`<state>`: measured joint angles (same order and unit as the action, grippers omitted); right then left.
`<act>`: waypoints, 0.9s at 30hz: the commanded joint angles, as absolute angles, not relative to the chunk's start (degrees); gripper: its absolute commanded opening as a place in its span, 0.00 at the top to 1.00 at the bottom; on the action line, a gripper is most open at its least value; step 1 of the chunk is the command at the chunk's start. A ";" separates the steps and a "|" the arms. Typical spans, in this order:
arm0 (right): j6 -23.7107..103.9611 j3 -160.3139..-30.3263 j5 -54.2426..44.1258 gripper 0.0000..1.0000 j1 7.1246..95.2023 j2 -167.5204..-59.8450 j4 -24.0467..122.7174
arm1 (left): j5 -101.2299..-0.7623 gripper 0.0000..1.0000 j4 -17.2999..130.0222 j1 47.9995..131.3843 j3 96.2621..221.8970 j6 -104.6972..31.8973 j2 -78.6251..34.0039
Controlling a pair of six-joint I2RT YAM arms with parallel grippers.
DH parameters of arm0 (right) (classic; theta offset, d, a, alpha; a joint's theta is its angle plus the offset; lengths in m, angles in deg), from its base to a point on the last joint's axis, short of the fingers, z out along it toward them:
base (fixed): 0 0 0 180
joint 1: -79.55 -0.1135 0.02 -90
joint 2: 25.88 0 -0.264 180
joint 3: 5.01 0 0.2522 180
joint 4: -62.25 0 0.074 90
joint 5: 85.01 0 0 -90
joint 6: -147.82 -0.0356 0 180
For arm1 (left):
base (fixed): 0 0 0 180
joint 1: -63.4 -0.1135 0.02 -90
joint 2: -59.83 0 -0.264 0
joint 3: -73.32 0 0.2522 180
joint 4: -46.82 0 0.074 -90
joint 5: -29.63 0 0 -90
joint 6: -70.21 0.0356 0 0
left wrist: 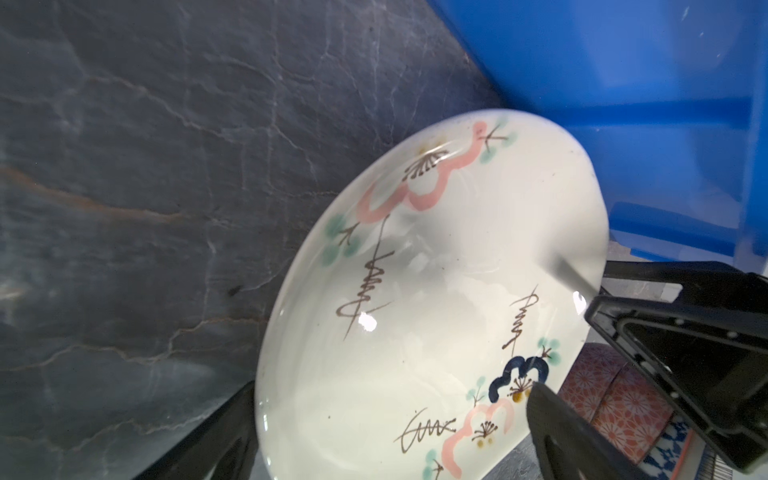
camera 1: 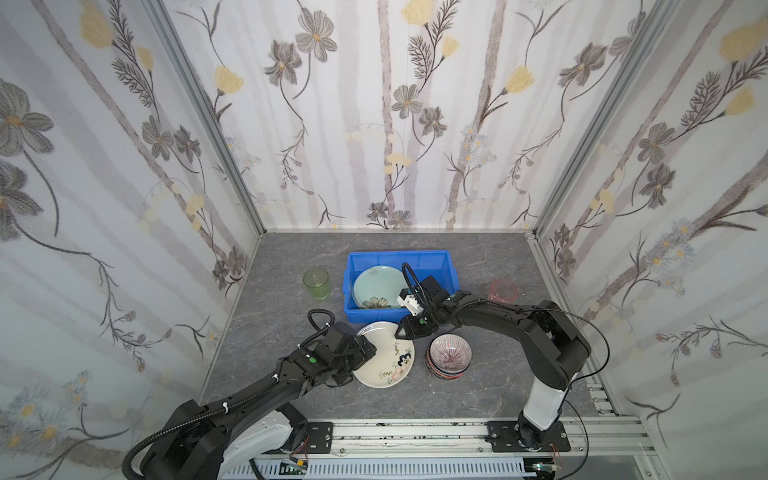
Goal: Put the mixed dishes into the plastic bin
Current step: 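Close both grippers on the cream plate rims and tilt it up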
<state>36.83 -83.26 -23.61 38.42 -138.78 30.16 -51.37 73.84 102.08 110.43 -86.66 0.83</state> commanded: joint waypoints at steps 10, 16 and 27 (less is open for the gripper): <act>35.97 -83.89 -30.05 0.66 38.33 -137.59 32.07 | -51.36 0.00 68.32 102.07 109.50 -87.27 0.94; 35.68 -83.72 -31.08 0.70 38.27 -137.05 32.40 | -51.49 0.00 67.57 102.08 108.75 -87.71 1.46; 35.07 -83.41 -33.76 0.75 38.29 -137.04 33.62 | -51.76 0.00 66.66 102.07 107.89 -88.26 2.50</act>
